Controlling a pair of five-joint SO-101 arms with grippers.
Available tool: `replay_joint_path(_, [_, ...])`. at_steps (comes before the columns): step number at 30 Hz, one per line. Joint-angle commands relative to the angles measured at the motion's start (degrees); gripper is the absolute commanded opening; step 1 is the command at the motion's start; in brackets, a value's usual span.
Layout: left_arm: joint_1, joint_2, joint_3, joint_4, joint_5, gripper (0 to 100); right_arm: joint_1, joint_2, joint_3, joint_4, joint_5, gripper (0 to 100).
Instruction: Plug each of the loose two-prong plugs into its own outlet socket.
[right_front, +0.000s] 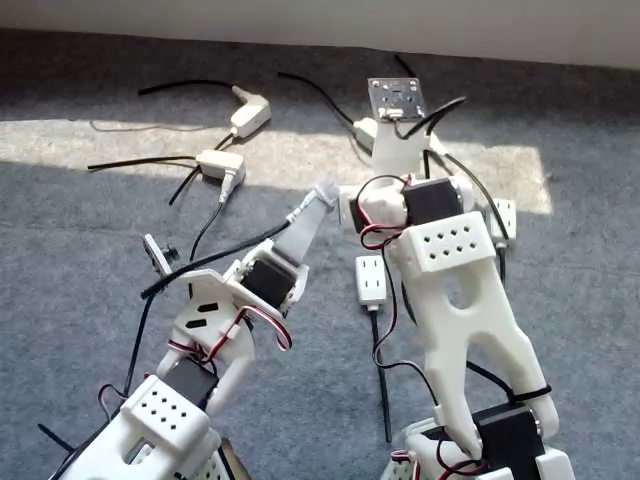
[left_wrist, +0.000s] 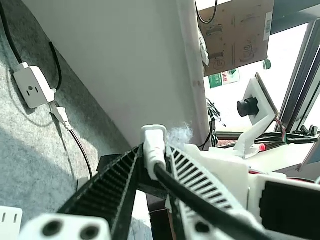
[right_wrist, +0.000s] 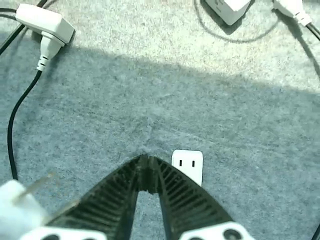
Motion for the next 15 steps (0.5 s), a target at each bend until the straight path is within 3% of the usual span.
replay_joint_path(1, [1.9, -0.6, 0.0, -0.8, 0.1, 1, 0.7, -2.9, -0.6, -1.1, 0.4, 0.6])
replay_joint_path(9, [2.0, -0.1, 0.0, -0.8, -0.1, 1, 3.8, -2.9, -0.9, -0.5, 0.5, 0.6])
replay_joint_path(15, [1.6, 0.0, -1.1, 1.2, -9.1, 1, 8.4, -2.9, -0.7, 0.9, 0.5, 0.6])
